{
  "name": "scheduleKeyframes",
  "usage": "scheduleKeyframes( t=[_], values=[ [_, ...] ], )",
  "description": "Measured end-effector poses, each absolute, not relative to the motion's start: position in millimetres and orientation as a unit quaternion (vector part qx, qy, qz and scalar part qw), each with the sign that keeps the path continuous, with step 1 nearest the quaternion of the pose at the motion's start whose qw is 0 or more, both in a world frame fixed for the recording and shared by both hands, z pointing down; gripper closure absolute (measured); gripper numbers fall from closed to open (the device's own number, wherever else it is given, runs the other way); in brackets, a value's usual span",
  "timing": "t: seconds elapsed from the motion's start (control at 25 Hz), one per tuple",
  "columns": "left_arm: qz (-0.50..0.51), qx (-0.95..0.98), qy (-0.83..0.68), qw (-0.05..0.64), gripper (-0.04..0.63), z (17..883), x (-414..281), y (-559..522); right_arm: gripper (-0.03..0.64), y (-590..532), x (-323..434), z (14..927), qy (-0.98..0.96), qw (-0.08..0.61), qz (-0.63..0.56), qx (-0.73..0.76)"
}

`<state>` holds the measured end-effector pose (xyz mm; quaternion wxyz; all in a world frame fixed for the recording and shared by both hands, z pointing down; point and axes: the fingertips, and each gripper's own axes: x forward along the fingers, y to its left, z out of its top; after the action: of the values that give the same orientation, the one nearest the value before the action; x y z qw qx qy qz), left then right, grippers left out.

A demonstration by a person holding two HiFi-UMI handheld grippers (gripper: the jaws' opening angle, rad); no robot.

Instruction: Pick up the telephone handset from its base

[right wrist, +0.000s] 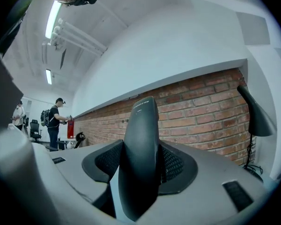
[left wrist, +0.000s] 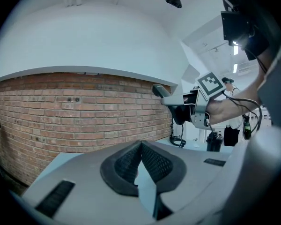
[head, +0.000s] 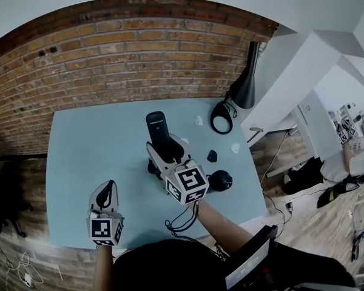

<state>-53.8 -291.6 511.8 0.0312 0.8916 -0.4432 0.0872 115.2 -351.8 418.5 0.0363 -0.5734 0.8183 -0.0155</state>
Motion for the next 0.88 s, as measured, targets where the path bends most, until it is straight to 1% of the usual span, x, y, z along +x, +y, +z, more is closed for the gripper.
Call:
scheduleKeyframes(
  t=[0.12, 0.48, 0.6, 0.88],
  values=[
    [0.081, 0.897, -0.435, 0.025, 0.572, 501.0, -47.0, -299.4, 0.377, -350.2, 118.3, 400.9, 0.816, 0.047, -0.002, -0.576],
    [0.011, 0.909, -0.415, -0.017, 0.572, 430.1, -19.6, -317.3, 0.377, -342.4, 128.1, 351.0, 0.812, 0.079, 0.04, -0.577],
    [-0.01, 0.912, -0.41, -0.014, 0.572, 414.5, -15.1, -320.9, 0.377, -340.1, 125.7, 344.0, 0.815, 0.082, 0.046, -0.572],
    [-0.031, 0.917, -0.397, -0.032, 0.572, 395.0, -1.7, -336.1, 0.379, -334.7, 115.3, 335.1, 0.821, 0.083, 0.063, -0.561]
  ],
)
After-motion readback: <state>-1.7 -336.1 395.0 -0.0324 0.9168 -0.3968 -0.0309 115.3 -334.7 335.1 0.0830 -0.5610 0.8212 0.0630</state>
